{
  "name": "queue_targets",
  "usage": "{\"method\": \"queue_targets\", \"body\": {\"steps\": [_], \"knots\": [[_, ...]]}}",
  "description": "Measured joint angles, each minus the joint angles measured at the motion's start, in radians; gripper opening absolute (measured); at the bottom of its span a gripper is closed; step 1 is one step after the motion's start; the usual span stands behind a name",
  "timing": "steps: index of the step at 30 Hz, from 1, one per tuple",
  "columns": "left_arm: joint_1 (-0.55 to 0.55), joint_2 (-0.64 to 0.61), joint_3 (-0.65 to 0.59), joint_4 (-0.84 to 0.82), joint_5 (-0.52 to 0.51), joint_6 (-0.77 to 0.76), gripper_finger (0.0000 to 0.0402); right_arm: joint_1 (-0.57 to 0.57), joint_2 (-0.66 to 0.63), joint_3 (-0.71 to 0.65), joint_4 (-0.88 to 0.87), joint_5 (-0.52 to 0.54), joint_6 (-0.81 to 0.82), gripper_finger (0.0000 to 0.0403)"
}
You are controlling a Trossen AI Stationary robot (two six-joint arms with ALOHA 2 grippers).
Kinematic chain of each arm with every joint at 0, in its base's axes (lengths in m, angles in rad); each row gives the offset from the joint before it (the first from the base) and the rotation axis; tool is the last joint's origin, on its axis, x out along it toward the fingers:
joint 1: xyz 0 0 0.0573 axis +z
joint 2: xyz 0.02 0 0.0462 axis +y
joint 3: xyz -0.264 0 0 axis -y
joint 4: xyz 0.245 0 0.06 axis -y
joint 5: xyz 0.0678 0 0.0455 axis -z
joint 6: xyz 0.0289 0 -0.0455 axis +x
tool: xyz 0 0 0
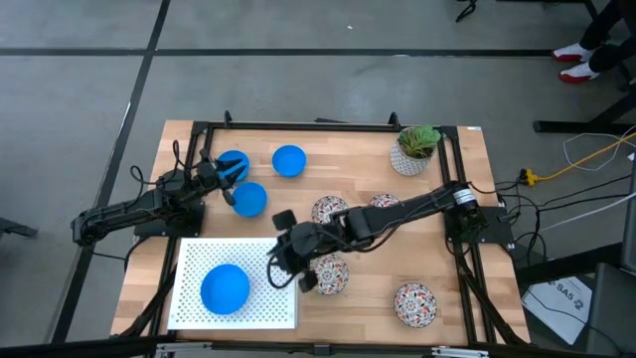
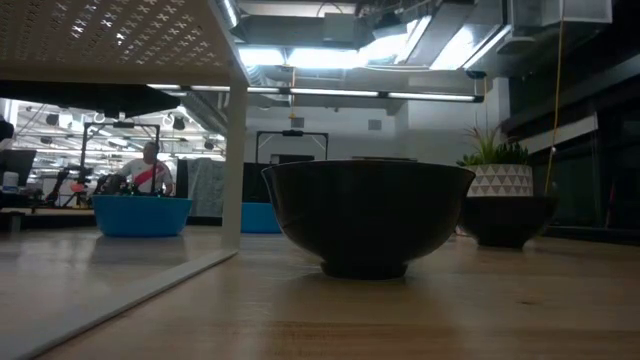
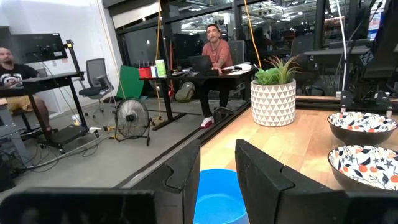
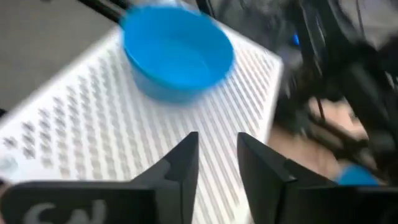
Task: Pick & Place Mini bowls
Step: Stack the blue bowl on the stacked blue bowls on the shelf
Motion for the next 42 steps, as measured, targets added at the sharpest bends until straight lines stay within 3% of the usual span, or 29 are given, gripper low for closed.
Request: {"method": "queue_targets", "body": {"steps": [13, 26, 42], "knots": [[0.0, 0.0, 0.0, 0.0, 0.0, 0.0, 0.0098, -0.057, -0.007, 0.0, -0.255, 0.035, 0.016, 0.019], [0.0, 0.0, 0.0, 0.0, 0.0, 0.0, 0.0098, -0.14, -0.035, 0.0, -0.314, 0.024, 0.012, 0.0173], [0.0, 0.0, 0.0, 0.0, 0.0, 0.0, 0.0098, -0.346, -0.035, 0.0, -0.329, -0.045, -0.057, 0.0169]]}}
